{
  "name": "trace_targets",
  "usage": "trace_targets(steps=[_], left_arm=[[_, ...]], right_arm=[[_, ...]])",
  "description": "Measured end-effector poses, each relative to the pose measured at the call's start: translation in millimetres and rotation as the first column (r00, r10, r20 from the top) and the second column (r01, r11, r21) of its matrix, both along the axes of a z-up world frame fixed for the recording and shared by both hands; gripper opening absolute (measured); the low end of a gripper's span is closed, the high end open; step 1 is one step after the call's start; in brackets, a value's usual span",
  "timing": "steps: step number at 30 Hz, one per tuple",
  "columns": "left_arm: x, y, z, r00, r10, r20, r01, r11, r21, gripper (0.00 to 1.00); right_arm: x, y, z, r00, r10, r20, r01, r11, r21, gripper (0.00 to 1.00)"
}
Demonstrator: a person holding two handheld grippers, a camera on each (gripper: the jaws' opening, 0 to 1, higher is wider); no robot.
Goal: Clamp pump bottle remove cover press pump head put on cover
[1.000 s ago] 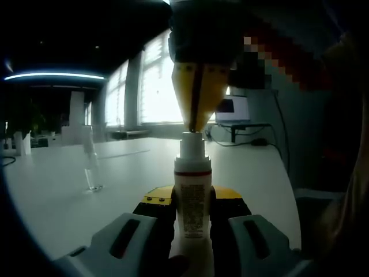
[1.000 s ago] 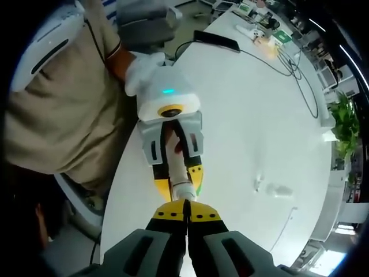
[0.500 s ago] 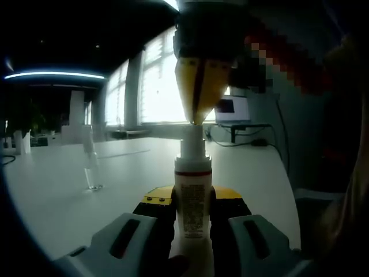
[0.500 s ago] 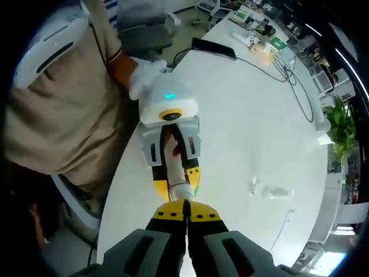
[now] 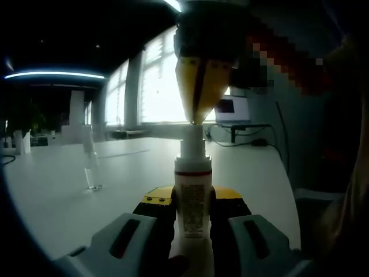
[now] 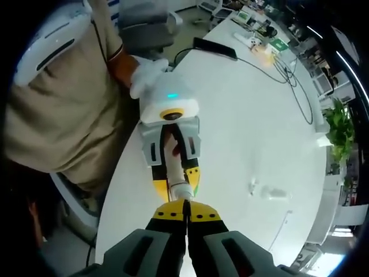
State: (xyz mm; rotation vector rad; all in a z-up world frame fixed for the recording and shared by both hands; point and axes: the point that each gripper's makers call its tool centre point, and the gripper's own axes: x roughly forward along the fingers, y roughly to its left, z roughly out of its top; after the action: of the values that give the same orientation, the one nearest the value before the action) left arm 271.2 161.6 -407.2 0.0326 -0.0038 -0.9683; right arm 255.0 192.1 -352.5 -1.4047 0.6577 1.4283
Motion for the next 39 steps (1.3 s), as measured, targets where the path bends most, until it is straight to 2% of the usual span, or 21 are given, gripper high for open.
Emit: trace_targets(steps=[28, 39], left_arm=[[0.2, -0.1, 0.0, 1.000, -0.001, 0.002, 0.001, 1.000, 0.002, 0.13], [0.3, 0.0, -0.2, 1.000, 0.000, 0.003, 0.000, 1.000, 0.003, 0.13]], right_arm=[[-0.3, 0.3, -0.5, 1.000, -0.010, -0.009, 0.009, 1.000, -0.014, 0.00], [-0.6, 0.6, -6.2, 0.999, -0.030, -0.029, 0.029, 0.999, -0.027, 0.00]])
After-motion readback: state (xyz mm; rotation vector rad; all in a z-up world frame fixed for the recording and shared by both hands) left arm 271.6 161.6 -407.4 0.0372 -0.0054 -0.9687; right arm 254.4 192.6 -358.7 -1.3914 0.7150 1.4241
